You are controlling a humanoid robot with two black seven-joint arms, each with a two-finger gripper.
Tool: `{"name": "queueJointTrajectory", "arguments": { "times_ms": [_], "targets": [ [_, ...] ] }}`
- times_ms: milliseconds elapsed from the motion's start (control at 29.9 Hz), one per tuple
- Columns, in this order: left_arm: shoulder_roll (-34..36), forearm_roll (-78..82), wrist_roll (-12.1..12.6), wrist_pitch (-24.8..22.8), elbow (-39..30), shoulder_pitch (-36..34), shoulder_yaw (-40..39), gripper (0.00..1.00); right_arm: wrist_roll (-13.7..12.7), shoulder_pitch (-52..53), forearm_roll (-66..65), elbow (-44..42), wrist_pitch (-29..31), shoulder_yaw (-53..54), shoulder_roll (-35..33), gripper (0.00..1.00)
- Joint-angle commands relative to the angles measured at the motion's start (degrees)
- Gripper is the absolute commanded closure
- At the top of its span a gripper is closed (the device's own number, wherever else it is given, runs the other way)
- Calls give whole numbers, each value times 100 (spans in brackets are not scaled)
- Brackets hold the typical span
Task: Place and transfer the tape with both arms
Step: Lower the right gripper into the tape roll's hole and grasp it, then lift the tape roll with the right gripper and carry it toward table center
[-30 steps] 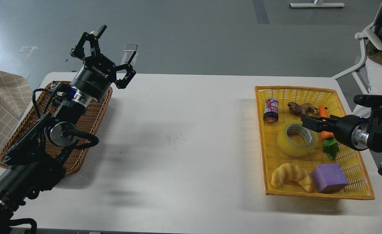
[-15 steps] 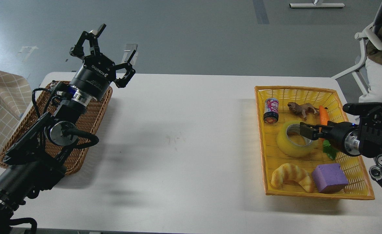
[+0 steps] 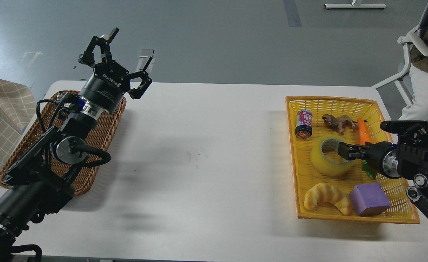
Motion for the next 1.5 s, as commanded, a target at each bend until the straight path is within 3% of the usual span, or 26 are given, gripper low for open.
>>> {"name": "queueJointTrajectory", "arguments": {
  "times_ms": [0,134,200,702,835,1069,1103,1203,1236,1303,1470],
  "targets": [
    [4,0,0,0,0,19,-1,2,-8,61,18,-35,-1,-113,26,41],
    [4,0,0,0,0,19,-10,2,-8,61,35,-35,-1,-113,70,43],
    [13,0,0,0,0,19,-1,2,-8,61,44,-35,-1,-113,79,48],
    [22,-8,-9,0,0,37,-54,2,-8,61,62,-35,-1,-192,149,48],
    [13,-8,-9,0,0,37,-54,2,-8,61,62,-35,-1,-209,175,60],
    [22,-8,-9,0,0,28,-63,2,-17,53,70,-44,-1,-210,184,65],
    [22,-8,-9,0,0,28,-63,2,-17,53,62,-61,-1,-210,184,73],
    [22,-8,-9,0,0,28,-63,2,-17,53,88,-97,-1,-210,158,81],
    [22,-8,-18,0,0,36,-63,2,-9,53,97,-70,-1,-210,123,90],
    [13,-8,-9,0,0,37,-54,2,-9,79,114,-61,-1,-201,123,98],
    [4,-8,-9,0,8,28,-54,2,-8,88,114,140,-1,-192,70,100]
  ]
}}
